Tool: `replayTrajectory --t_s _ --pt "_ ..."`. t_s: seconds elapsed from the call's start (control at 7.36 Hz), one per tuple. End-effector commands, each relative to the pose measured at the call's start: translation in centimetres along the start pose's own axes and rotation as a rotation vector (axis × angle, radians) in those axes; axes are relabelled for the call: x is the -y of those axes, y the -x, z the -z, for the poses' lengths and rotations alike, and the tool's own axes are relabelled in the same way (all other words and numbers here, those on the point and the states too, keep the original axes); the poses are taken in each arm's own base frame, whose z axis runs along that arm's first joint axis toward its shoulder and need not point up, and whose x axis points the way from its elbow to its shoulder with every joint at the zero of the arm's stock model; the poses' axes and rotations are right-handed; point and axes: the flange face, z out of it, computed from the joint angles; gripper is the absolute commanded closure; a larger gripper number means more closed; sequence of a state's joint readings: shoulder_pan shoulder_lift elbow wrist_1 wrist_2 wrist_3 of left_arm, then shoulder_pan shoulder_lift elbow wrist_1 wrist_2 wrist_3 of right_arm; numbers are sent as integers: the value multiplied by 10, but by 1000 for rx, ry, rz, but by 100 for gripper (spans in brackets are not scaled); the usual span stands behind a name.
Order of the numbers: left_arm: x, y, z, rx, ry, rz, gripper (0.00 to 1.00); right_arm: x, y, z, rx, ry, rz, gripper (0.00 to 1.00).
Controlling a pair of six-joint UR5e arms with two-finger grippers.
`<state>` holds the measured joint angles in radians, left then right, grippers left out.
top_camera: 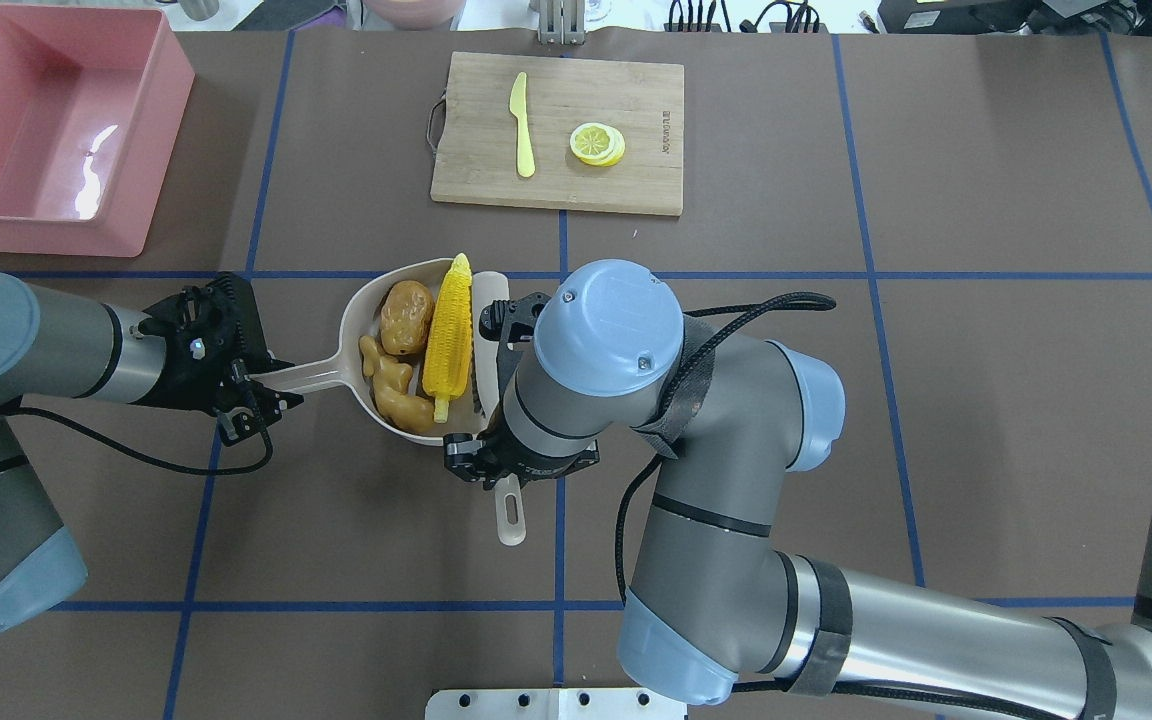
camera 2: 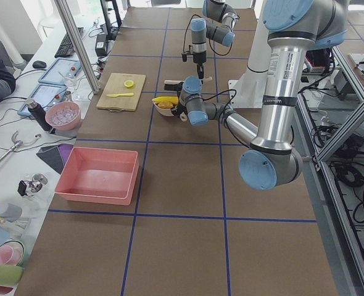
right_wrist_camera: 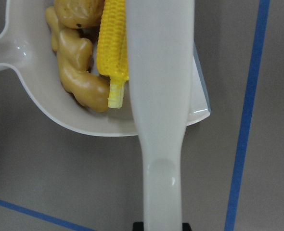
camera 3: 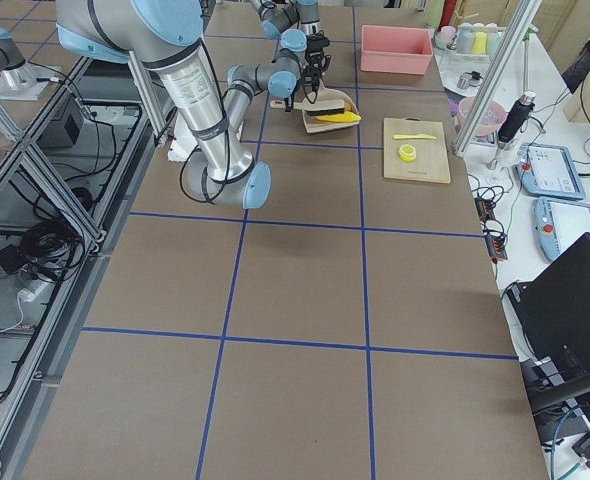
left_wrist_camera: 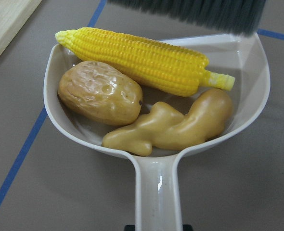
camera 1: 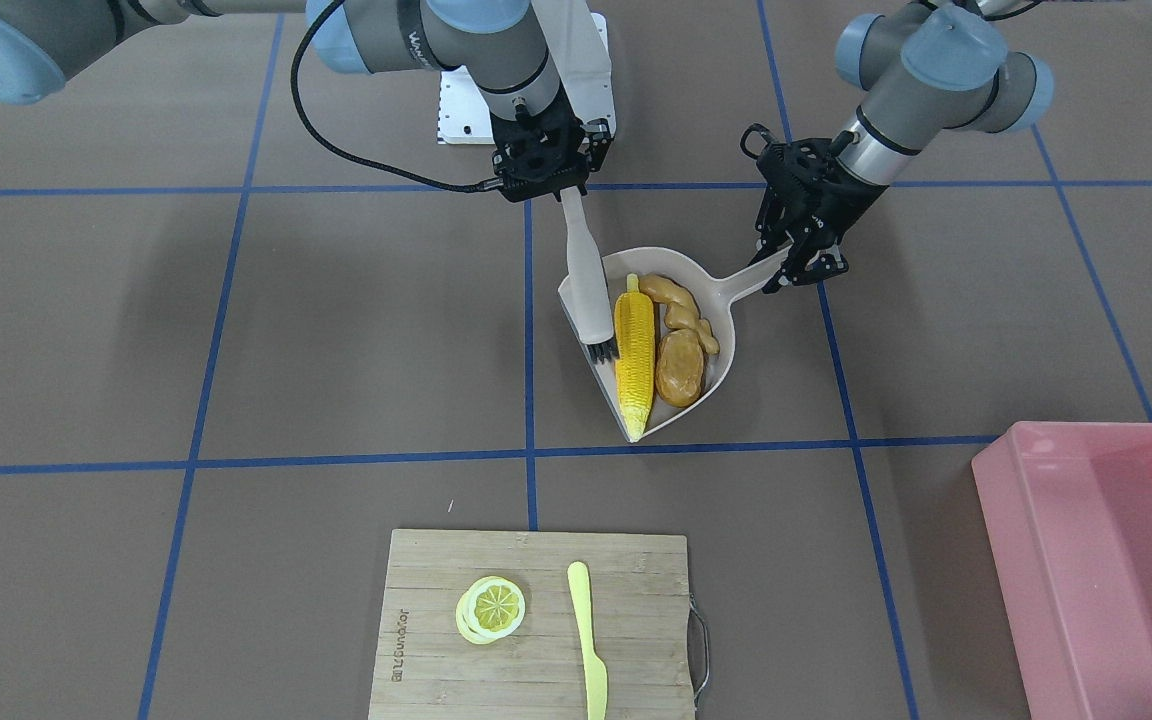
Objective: Sweep and dump trash into bin
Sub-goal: 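Push the food deeper into the dustpan with the right brush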
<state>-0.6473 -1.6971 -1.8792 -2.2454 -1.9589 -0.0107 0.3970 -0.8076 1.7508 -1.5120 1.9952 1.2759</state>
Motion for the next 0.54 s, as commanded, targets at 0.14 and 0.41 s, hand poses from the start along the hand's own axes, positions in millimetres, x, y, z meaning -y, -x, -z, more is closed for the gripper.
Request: replayTrajectory --t_s 0.14,0.41 --pt "0 0 0 0 0 0 80 -14 -4 36 -72 -23 -26 100" --pt "0 0 0 0 0 0 80 -17 -6 46 -94 -41 -31 100"
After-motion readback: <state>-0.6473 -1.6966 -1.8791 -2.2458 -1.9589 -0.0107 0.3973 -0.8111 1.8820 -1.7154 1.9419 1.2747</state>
